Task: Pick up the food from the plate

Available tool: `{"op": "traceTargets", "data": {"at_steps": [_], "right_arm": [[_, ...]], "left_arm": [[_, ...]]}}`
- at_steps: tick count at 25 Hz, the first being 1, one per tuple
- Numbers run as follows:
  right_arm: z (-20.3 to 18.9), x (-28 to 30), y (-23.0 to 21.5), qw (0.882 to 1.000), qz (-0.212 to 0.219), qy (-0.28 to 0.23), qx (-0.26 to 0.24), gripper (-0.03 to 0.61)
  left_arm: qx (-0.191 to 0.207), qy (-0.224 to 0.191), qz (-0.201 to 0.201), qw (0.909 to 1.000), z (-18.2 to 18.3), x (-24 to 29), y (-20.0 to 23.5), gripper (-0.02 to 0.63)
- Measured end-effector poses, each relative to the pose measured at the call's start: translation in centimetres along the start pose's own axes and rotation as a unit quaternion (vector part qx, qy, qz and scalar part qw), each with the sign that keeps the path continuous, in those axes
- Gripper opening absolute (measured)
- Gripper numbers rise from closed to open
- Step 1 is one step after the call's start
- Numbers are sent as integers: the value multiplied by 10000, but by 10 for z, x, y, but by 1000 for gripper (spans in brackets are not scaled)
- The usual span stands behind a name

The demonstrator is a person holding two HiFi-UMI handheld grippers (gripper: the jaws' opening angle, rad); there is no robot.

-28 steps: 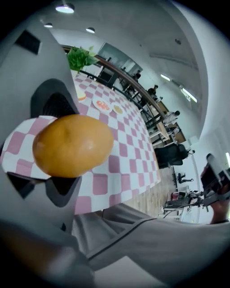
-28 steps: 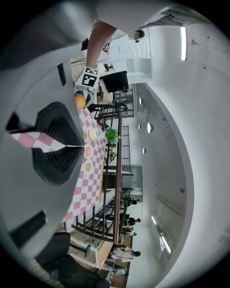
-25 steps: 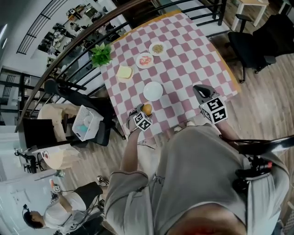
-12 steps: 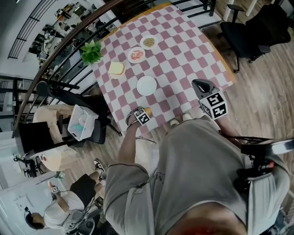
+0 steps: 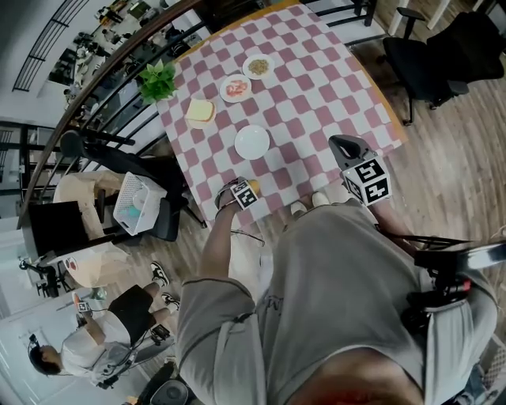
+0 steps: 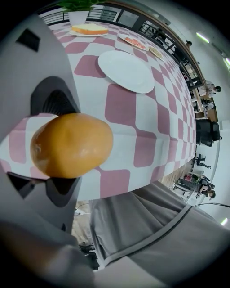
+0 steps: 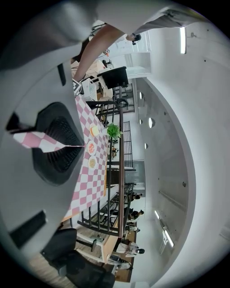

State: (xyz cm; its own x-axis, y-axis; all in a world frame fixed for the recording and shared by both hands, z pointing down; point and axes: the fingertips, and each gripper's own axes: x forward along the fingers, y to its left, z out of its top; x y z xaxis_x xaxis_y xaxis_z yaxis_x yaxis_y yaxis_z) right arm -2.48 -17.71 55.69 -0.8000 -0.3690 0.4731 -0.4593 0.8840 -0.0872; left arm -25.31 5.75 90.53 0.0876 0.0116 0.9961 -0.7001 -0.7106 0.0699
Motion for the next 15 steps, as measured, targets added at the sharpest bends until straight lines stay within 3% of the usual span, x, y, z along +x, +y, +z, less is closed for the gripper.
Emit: {"op": "traceTargets", "data": {"at_steps": [5, 10, 15], "right_arm": [[3, 2, -6, 10000, 4, -26, -12, 17], [7, 15, -1, 9998, 167, -4, -63, 17], [12, 29, 15, 9990, 426, -30, -136, 17]], "left_arm": [[-100, -191, 133, 9997, 4, -16, 3, 388], [-109, -484, 389, 9980, 11, -68, 13, 428], [-339, -1340, 1009, 9852, 30, -155, 34, 427]]}}
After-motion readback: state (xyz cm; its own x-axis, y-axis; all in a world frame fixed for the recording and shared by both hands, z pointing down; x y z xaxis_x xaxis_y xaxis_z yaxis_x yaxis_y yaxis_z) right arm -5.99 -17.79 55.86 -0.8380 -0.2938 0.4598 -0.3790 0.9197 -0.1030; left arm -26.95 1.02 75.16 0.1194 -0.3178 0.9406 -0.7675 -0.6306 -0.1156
